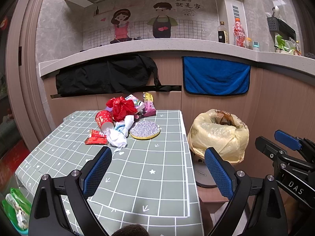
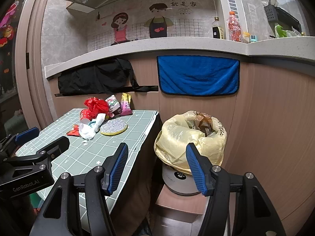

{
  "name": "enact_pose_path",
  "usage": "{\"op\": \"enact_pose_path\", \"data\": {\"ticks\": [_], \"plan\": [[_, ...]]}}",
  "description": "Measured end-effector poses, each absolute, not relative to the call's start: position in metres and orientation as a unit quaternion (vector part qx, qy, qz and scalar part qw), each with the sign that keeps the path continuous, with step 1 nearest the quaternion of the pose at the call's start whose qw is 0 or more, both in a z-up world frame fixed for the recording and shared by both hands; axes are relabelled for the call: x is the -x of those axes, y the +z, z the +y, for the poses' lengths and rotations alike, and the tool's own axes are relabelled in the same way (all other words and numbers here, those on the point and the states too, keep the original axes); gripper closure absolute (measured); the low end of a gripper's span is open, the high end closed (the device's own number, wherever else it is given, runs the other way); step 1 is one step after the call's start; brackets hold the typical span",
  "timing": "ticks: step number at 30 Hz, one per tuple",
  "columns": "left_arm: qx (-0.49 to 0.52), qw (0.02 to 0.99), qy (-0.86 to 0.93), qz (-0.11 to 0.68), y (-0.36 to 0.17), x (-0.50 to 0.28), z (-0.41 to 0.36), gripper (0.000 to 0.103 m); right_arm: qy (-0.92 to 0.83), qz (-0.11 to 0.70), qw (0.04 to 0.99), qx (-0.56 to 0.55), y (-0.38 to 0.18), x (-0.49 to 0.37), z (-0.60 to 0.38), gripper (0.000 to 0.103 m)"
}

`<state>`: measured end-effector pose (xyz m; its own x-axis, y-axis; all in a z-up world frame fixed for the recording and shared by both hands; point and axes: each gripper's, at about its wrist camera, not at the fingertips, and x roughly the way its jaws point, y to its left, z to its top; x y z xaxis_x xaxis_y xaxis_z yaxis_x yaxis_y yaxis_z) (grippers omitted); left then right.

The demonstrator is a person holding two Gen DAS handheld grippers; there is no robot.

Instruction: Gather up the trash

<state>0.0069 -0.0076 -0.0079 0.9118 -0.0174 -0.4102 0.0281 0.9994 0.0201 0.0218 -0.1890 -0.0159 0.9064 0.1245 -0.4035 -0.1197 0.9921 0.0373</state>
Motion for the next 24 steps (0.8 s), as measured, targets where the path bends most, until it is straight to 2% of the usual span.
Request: {"op": "enact_pose_path", "data": {"ticks": [24], "plan": [[-0.012,0.977,-0.016,0.212,-0.0109,-0.006,-0.009,0.009,0.061,0.21,0.976,-0.01,-0.0179,-0.0223,-0.1918,0.045]]}}
